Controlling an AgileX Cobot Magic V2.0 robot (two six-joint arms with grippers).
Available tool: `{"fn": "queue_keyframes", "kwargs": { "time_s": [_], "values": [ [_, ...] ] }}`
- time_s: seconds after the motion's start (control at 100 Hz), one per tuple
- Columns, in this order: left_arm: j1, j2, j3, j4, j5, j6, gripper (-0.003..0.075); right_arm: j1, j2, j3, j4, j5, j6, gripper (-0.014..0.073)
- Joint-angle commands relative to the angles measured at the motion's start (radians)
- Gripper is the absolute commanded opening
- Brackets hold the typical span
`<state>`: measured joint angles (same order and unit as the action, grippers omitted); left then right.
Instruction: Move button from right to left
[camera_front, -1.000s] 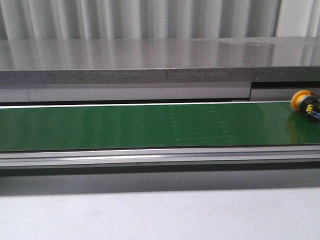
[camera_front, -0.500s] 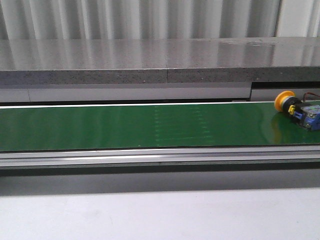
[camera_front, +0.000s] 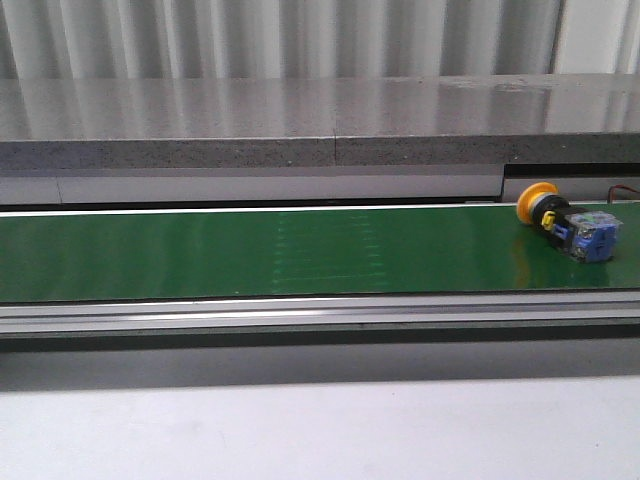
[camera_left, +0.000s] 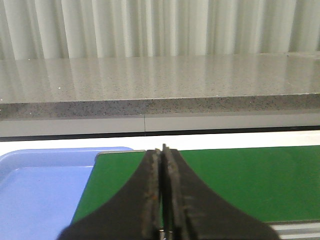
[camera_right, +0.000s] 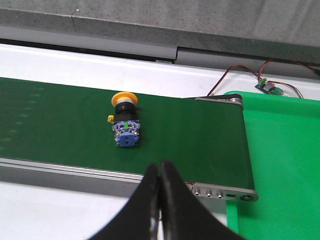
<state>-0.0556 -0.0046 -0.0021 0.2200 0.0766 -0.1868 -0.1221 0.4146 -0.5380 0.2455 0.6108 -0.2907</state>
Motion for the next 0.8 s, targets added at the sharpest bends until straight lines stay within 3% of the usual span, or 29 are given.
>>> {"fn": "queue_keyframes", "kwargs": {
  "time_s": [0.0, 0.45, 0.68, 0.79],
  "values": [
    [-0.008, -0.034, 0.024, -0.008, -0.077, -0.01, -0.002, 0.0, 0.003, -0.027, 0.002, -0.068, -0.007, -0.0068],
    [-0.008, -0.034, 0.024, -0.009, -0.089, -0.01, -0.002, 0.0, 0.003, -0.027, 0.002, -0.068, -0.007, -0.0068],
    [-0.008, -0.027, -0.048, -0.177, -0.077, -0.01, -0.002, 0.0, 0.003, -0.027, 0.002, -0.068, -0.007, -0.0068],
    [-0.008, 0.011, -0.136, -0.226, -0.01, -0.01, -0.002, 0.0, 0.003, -0.027, 0.002, -0.068, -0.007, -0.0068]
  ]
}}
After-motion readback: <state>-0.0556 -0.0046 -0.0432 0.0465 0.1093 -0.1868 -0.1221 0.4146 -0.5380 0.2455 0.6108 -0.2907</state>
